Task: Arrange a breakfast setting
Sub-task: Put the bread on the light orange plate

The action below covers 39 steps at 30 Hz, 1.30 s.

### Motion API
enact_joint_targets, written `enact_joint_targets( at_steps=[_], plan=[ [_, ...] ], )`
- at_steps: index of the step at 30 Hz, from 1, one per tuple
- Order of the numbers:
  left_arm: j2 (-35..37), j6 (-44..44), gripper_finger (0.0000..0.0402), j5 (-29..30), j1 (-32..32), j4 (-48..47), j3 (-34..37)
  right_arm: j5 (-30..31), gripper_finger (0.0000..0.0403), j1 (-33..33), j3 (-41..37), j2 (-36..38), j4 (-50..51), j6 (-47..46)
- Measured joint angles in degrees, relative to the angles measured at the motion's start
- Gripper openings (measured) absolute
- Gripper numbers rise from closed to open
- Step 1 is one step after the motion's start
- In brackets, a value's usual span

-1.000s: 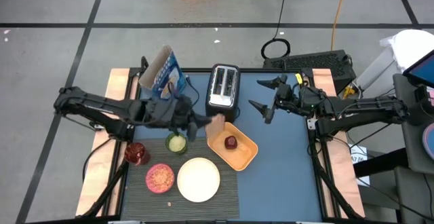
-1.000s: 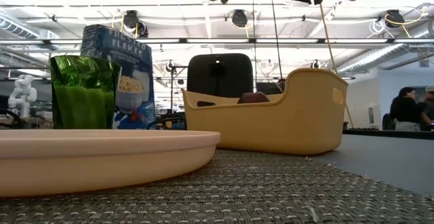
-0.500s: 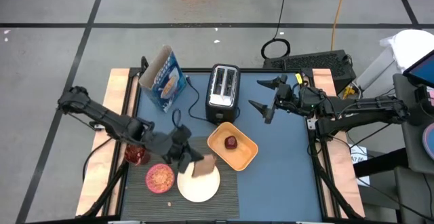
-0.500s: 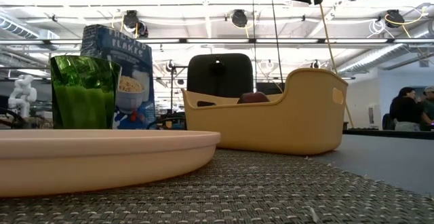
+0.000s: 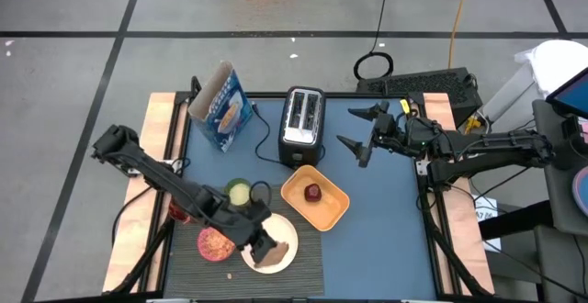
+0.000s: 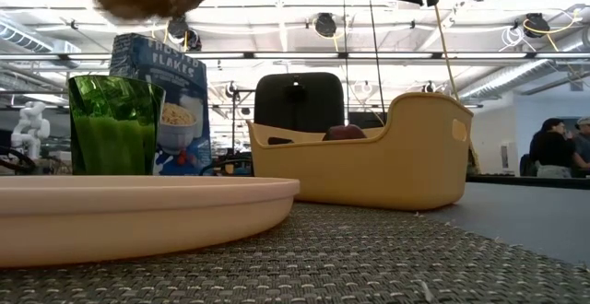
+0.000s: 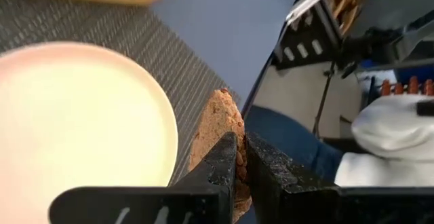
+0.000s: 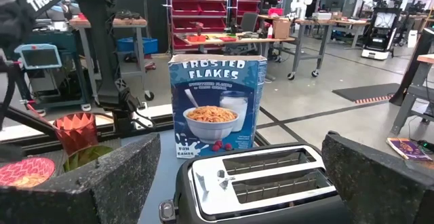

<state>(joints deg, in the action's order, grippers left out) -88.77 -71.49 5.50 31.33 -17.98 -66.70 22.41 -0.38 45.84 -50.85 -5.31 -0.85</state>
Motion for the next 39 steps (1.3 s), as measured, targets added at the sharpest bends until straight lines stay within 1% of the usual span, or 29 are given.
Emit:
enact_joint_targets(
  at_steps=[3,13,20,24,31,39],
  plan=[
    [-2.0,0.4,0.0030,-1.7,0.0,1.9,0.0,0.0,0.0393,0.0,0.0,0.0,0.0,0.0],
    [-6.8,-0.5,0.0030,-5.6,-0.5,1.6,0.0,0.0,0.0393,0.0,0.0,0.0,0.0,0.0],
    [-7.0,1.3,0.0030,-5.5,-1.5,1.6,0.0,0.0,0.0393,0.0,0.0,0.0,0.0,0.0],
    [-7.0,0.9,0.0030,-6.0,-1.8,1.5,0.0,0.0,0.0393,0.0,0.0,0.0,0.0,0.0],
    [-7.0,-0.3,0.0031,-6.1,-1.8,-4.0,0.0,0.0,0.0393,0.0,0.0,0.0,0.0,0.0],
    [-7.4,-0.6,0.0031,-5.7,-2.8,-5.8,0.0,0.0,0.0393,0.0,0.0,0.0,0.0,0.0]
  ],
)
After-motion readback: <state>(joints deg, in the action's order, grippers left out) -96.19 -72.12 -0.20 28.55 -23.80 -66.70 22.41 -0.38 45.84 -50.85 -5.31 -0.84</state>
